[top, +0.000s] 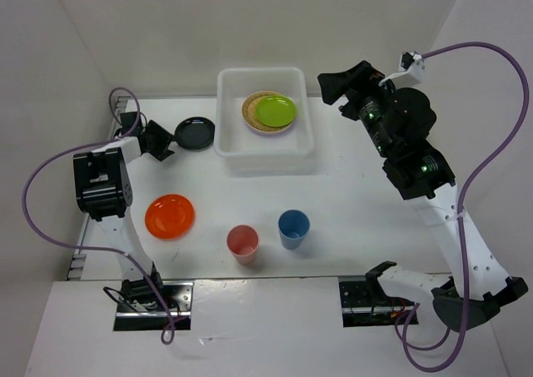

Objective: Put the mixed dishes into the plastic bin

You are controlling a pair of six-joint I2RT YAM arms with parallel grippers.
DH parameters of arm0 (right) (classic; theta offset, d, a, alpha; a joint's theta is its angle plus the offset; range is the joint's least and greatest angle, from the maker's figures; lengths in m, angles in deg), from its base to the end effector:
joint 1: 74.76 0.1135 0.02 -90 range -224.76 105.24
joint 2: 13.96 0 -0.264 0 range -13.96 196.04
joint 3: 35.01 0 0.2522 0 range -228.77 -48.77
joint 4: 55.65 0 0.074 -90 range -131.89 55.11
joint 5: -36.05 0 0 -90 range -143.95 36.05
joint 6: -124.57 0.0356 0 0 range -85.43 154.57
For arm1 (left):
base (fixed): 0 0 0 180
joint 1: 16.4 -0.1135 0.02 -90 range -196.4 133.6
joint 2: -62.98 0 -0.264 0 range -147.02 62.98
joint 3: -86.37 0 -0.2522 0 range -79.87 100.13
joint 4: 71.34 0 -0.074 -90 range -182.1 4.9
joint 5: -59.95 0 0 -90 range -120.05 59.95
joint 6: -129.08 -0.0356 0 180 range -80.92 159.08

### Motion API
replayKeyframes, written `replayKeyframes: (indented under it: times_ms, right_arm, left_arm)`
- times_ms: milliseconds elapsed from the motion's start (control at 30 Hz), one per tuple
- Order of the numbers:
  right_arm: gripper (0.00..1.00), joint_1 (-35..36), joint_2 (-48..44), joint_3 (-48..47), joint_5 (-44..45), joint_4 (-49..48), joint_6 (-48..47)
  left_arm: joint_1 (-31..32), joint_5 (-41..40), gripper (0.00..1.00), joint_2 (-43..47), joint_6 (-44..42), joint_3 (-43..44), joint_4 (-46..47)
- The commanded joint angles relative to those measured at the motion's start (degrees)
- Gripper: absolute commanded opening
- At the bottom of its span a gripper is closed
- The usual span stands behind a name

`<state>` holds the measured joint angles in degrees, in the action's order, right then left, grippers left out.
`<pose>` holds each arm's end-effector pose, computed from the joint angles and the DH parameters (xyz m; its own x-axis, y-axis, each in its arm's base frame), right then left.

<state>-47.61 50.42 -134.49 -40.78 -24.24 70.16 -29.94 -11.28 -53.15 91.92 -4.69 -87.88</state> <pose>0.2000 0.0935 0.5036 -0.0943 0.5885 -0.8030 -0.2301 0.7718 0.5927 0.4289 0.0915 0.1608 -0.4094 -0.8747 -0.2592 -0.5329 0.4599 -0.7102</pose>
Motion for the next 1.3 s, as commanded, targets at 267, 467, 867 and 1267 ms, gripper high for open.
replayKeyframes:
  times_ms: [267,467,867,1267]
  right_arm:
    - [0.92,-0.88,-3.47,1.6,1.42,0.54,-0.61]
    - [0.92,-1.41,-3.47,1.07,1.42,0.54,-0.61]
    - [0.92,-2.46,-4.61,0.55,1.42,1.07,-0.61]
    - [0.92,-3.51,-5.14,2.13,0.28,0.54,-0.61]
  left_arm:
    - [3.52,-4.17,0.63,-7.52,-0.37,9.02,-1.08]
    - [4.14,-4.17,0.54,-8.76,0.25,9.02,1.46]
    - [4.49,-5.49,0.0,-7.27,0.77,6.83,2.0]
    - [-1.75,-9.36,0.0,14.52,-0.9,0.23,-3.09]
